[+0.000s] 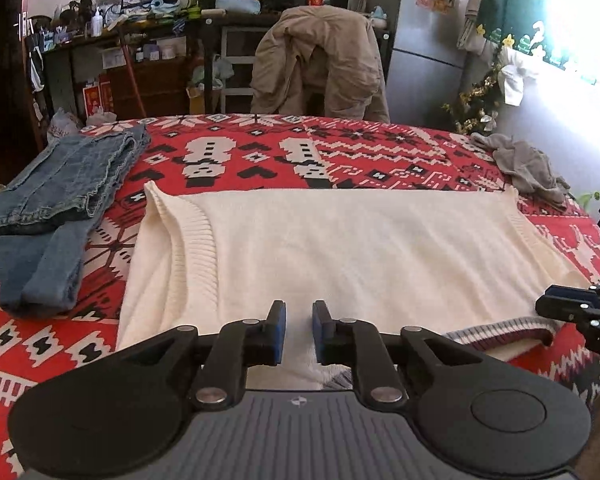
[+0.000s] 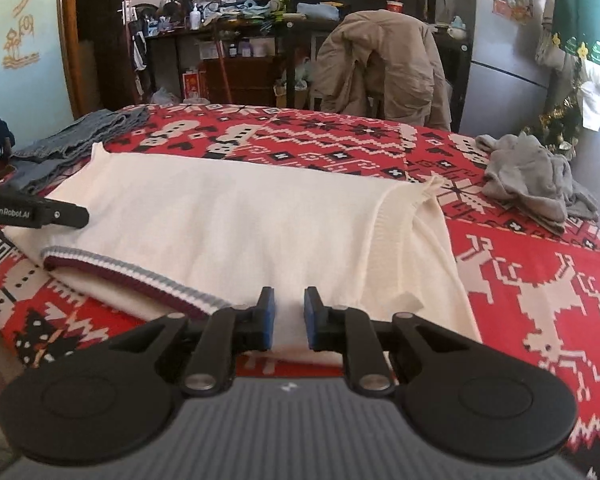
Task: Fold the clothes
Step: 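Lower both grippers toward the vest's striped hem edge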
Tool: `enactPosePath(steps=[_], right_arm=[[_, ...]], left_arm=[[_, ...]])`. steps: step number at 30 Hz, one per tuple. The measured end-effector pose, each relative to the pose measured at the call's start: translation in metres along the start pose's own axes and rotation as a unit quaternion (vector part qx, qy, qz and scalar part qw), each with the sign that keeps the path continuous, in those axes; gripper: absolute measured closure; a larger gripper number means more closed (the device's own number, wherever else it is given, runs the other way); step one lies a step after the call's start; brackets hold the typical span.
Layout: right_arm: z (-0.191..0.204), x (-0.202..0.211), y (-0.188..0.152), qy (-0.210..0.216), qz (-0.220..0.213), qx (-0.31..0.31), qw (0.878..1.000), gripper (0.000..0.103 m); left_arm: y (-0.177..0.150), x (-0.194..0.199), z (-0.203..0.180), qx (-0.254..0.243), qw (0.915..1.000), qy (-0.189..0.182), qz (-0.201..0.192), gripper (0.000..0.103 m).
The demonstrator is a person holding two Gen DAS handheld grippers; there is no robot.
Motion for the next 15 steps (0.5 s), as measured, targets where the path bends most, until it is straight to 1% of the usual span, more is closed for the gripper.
enactPosePath(steps=[4, 7, 11, 13, 15], right_arm=[[0.002, 0.009, 0.01, 0.007, -0.025, -0.01, 1.0, 0.086], [0.015, 0.002, 0.023, 0.024, -0.043, -0.004, 0.999, 0.086], [0.036, -0.019, 0.034, 0.036, -0.042, 0.011, 0.998, 0.087], [0.046, -0.028, 0.038, 0.037, -0.038, 0.016, 0.998, 0.096], [0.05, -0.037, 0.037, 0.032, -0.026, 0.015, 0.999, 0.097]], left_arm=[[0.007, 0.006, -0.009, -0.004, 0.9997, -0.014, -0.022, 0.09], [0.011, -0.002, -0.02, -0.006, 0.9995, -0.024, -0.021, 0.09], [0.014, -0.017, -0.033, -0.018, 0.9993, -0.028, -0.016, 0.091], [0.014, -0.022, -0.037, -0.021, 0.9992, -0.032, -0.014, 0.091], [0.013, -0.025, -0.039, -0.028, 0.999, -0.033, -0.009, 0.091]])
Point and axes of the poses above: each gripper's, at about its wrist camera, not at the fingertips, and x roughly against the way its jaws point, z to its left, y to its top, the point moved 7 cm from there along -x, roughly the way its jaws point, and after that the axes turned 5 degrees about -x, right-handed, at the moved point
